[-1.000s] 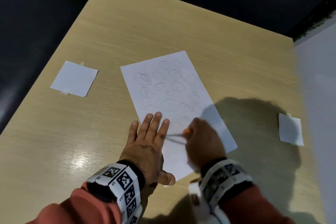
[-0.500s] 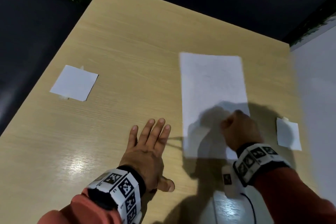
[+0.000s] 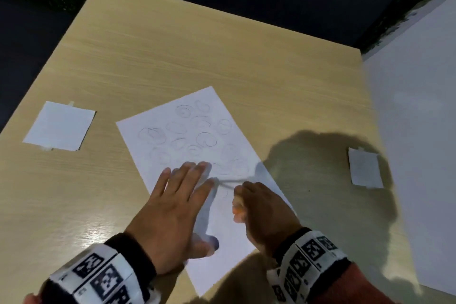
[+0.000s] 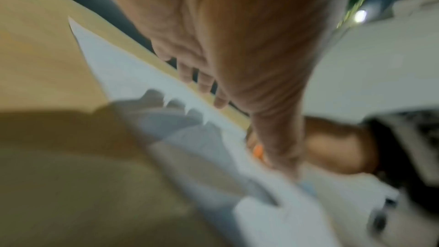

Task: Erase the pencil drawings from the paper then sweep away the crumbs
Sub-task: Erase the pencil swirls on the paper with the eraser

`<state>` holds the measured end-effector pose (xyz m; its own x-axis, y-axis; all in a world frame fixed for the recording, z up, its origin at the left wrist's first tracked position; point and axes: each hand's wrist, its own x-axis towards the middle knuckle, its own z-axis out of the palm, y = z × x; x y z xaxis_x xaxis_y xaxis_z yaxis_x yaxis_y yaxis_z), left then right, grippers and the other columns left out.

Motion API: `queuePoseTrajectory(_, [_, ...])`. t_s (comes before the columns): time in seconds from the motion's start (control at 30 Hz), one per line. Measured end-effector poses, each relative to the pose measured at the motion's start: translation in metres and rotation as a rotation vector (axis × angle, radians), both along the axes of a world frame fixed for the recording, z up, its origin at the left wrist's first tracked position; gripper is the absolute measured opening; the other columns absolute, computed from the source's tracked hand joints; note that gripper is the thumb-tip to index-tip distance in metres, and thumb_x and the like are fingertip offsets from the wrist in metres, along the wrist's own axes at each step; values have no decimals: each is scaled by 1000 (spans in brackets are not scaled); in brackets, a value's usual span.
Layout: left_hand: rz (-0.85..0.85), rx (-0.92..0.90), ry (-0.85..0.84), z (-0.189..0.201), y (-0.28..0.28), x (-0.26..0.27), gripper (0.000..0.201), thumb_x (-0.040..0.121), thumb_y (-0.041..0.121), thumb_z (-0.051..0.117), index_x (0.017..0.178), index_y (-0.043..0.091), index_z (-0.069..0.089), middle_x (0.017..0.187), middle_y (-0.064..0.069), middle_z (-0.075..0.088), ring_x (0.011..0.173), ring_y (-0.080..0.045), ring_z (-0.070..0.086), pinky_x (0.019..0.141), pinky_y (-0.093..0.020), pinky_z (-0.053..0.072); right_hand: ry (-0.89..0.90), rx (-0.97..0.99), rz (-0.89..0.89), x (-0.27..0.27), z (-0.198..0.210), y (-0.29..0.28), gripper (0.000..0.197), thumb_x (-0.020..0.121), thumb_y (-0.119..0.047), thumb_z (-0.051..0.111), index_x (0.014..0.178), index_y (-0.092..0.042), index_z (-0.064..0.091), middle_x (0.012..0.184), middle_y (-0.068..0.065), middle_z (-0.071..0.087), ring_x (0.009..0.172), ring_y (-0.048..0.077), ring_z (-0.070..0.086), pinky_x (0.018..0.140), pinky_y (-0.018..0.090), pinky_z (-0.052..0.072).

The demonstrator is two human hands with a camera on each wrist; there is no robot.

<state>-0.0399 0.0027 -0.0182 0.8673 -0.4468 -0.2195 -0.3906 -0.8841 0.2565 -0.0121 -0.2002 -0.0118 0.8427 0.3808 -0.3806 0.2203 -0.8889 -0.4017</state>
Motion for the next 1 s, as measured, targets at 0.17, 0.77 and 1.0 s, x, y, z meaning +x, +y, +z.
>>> queuePoseTrajectory(0.17, [28,99,223,-22,-1,-13,134,49,92,45,153,10,24,160,-15,21,146,-32,20,107,-55,17,57,87,-103,-23,0,18,5,83,-21,53,79,-22,50,83,-7,61,79,10,58,72,35,49])
queuePoseTrajectory(0.77, [91,201,435,-7,-17,-13,147,58,87,56,132,17,-50,135,-7,-60,126,-28,-54,111,-59,-21,28,204,-162,-64,0,35,10,85,-20,57,85,-24,48,86,-1,53,75,7,56,66,20,46])
queuePoseTrajectory(1.0, [71,213,469,-5,-17,-12,147,58,87,57,133,18,-49,132,-5,-62,123,-27,-56,109,-59,-24,-106,-6,-426,-33,5,-8,15,84,-15,55,73,-18,45,75,-5,54,76,21,58,63,33,43])
